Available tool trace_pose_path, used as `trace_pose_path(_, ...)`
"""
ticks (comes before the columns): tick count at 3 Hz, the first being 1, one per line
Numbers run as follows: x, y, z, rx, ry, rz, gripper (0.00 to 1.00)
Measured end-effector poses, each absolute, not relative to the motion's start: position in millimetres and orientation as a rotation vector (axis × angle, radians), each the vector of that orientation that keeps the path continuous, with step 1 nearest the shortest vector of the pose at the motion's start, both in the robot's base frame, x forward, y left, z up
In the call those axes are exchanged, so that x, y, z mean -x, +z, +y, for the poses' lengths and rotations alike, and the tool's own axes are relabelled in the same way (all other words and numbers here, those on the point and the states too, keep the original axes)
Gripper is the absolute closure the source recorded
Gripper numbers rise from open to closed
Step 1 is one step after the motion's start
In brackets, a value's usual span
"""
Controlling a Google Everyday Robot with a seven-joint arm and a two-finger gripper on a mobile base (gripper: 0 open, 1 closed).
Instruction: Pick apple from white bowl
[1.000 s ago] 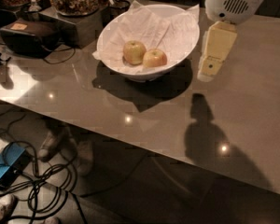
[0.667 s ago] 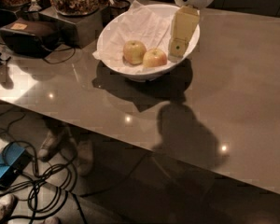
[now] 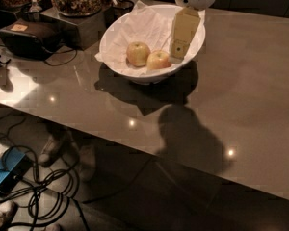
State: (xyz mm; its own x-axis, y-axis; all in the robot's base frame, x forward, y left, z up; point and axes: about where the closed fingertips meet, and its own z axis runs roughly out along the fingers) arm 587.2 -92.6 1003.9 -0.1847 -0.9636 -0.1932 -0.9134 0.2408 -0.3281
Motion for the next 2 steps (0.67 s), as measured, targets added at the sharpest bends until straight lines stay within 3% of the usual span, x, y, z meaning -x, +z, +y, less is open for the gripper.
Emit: trace_pose_path(2, -623.3, 980.7, -71.9, 1.75, -0.16, 2.196, 0.01)
